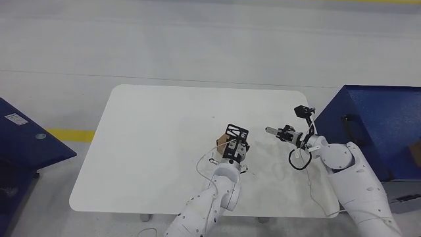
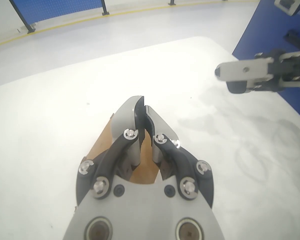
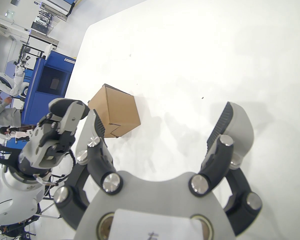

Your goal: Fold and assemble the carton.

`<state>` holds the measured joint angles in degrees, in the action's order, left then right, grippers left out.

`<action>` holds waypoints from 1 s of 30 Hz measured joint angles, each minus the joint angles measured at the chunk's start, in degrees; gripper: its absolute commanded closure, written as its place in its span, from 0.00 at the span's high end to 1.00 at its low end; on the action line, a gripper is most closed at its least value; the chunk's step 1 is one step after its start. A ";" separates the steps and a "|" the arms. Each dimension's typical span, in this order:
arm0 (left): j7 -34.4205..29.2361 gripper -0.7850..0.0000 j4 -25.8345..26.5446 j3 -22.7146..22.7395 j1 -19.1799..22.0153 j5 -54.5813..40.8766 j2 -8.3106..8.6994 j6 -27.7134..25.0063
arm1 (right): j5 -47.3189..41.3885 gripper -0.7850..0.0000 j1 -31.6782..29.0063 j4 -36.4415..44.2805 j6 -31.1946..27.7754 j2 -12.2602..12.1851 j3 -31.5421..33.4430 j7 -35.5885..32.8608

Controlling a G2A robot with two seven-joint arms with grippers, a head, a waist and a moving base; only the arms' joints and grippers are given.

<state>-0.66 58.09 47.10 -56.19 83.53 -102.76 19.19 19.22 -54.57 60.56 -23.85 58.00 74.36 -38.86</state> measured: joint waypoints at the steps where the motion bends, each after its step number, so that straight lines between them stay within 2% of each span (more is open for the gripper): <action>1: -0.16 0.00 0.25 0.02 -0.17 0.18 -0.01 0.03 | 0.00 1.00 0.00 0.00 0.00 0.00 0.00 0.00; 9: -3.94 0.00 -4.87 0.36 1.67 -1.76 -0.79 -1.31 | 0.00 1.00 0.00 0.00 0.00 0.00 0.00 0.00; 13: -0.73 0.00 -4.45 0.51 2.04 -1.86 -1.25 0.85 | 0.00 1.00 0.00 0.00 0.00 0.00 0.00 0.00; 17: 1.79 0.00 -2.97 -0.01 1.13 -0.55 -1.32 0.51 | 0.00 1.00 0.00 0.00 0.00 0.00 0.00 0.00; 23: -4.24 0.00 -6.77 0.23 2.92 -1.08 -1.79 -0.76 | 0.00 1.00 0.00 0.00 0.00 0.00 0.00 0.00; 30: 1.42 0.00 -4.10 -0.88 2.25 0.55 -2.42 0.98 | 0.00 1.00 0.00 0.00 0.00 0.00 0.00 0.00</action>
<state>0.76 53.99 46.22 -53.94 84.09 -105.19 20.16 19.22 -54.57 60.56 -23.85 57.99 74.36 -38.86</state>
